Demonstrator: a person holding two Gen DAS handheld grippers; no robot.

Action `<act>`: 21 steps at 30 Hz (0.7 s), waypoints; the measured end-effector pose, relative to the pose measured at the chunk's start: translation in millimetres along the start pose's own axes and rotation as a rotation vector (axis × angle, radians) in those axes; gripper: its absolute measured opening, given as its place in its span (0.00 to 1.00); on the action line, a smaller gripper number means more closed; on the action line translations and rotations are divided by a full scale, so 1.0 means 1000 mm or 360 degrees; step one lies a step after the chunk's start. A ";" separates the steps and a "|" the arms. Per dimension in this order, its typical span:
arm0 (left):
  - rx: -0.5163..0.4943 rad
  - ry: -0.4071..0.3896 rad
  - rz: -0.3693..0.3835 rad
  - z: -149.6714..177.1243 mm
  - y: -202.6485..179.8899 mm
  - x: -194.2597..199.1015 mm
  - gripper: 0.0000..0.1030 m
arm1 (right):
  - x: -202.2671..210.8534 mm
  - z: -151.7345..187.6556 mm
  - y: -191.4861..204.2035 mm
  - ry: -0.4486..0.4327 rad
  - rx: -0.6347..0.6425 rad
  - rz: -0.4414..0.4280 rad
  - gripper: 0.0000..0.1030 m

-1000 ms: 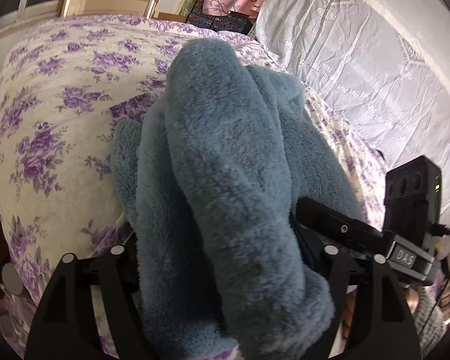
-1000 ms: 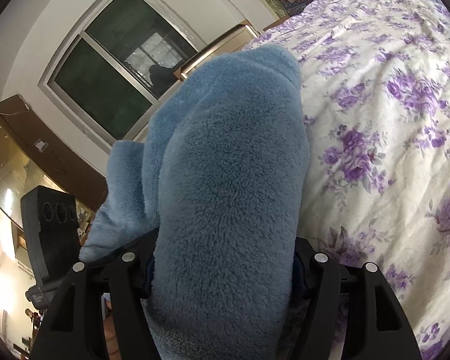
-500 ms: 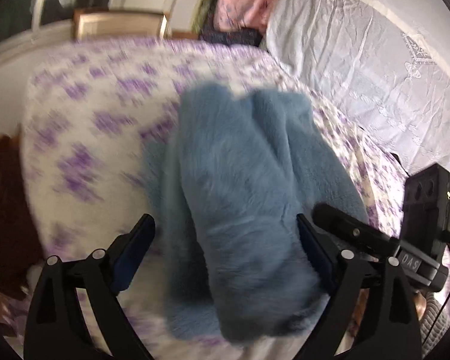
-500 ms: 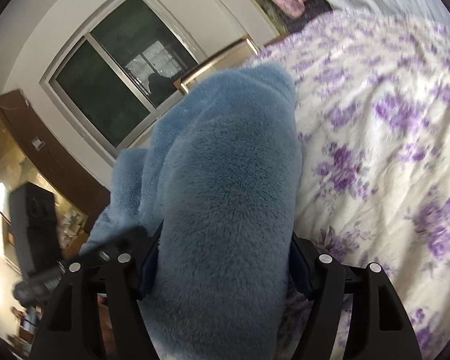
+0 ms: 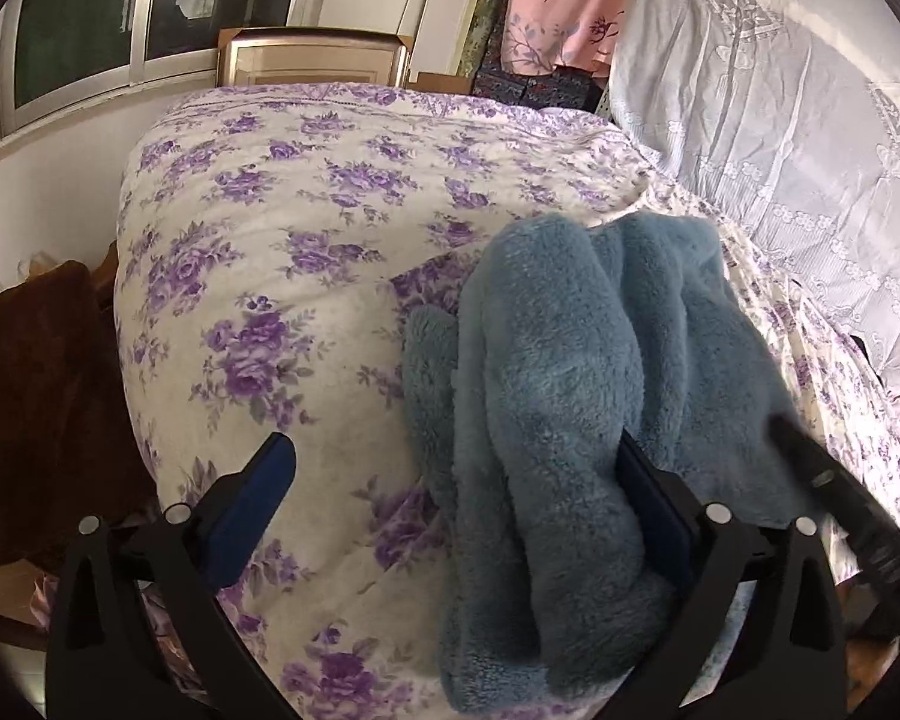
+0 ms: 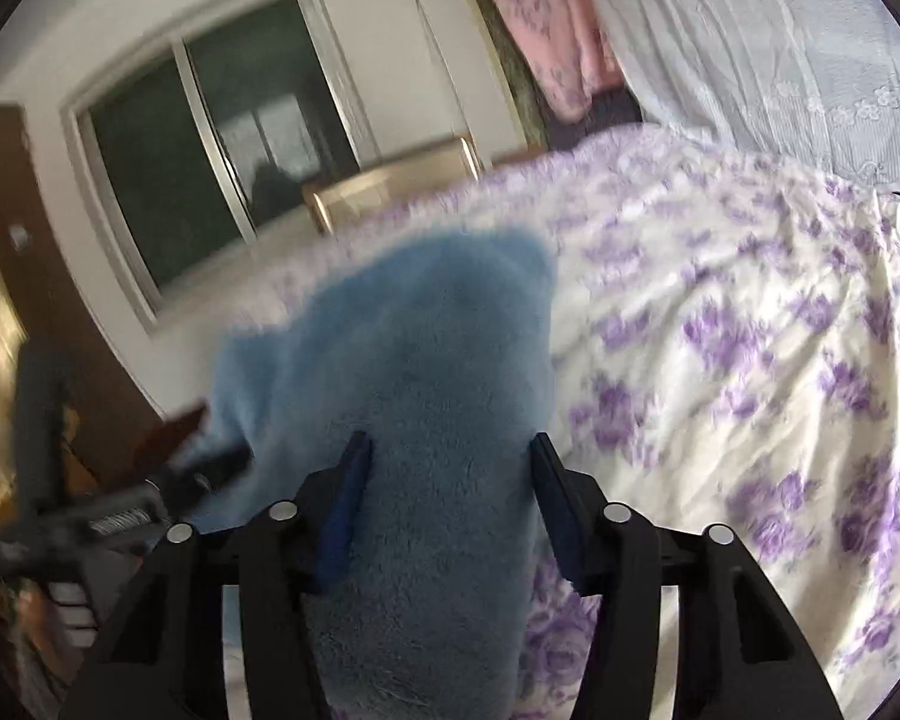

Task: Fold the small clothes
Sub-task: 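Lower the jacket bundle onto the bed and open both tools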

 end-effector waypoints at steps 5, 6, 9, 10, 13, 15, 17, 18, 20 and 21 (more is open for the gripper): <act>-0.0011 0.0003 -0.0040 0.003 -0.003 -0.004 0.96 | -0.010 0.000 -0.007 0.0069 -0.0043 0.0003 0.56; -0.0022 0.0000 -0.0064 0.003 -0.004 -0.003 0.96 | -0.010 0.000 -0.008 0.0069 -0.0049 0.0005 0.57; -0.0045 0.0008 -0.0118 0.003 -0.007 0.001 0.96 | -0.007 0.001 -0.008 0.0076 -0.0063 0.0029 0.62; -0.0054 0.0011 -0.0139 0.003 -0.008 0.003 0.96 | -0.004 0.002 -0.007 0.0079 -0.0070 0.0036 0.62; -0.0104 -0.0003 -0.0226 0.003 -0.014 0.014 0.96 | 0.004 0.006 -0.006 0.0083 -0.0084 0.0052 0.63; -0.0159 -0.0026 -0.0292 0.005 -0.020 0.025 0.96 | 0.012 0.008 -0.004 0.0093 -0.0087 0.0055 0.64; -0.0185 -0.0038 -0.0317 0.007 -0.024 0.034 0.96 | 0.022 0.009 -0.003 0.0104 -0.0085 0.0056 0.64; -0.0192 -0.0041 -0.0322 0.009 -0.026 0.042 0.96 | 0.027 0.009 -0.002 0.0111 -0.0080 0.0057 0.64; -0.0186 -0.0039 -0.0318 0.011 -0.028 0.050 0.95 | 0.037 0.010 -0.001 0.0113 -0.0074 0.0064 0.65; -0.0178 -0.0039 -0.0315 0.012 -0.028 0.057 0.95 | 0.043 0.012 -0.001 0.0114 -0.0077 0.0071 0.67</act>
Point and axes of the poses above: each gripper's, at about its wrist camera, not at the fingertips, and x roughly against the way its jaws point, y to its left, z to its underside, the point moved 7 cm from there along -x, roughly the way its jaws point, and after that the axes turned 2 degrees about -x, right-handed, at the moved point
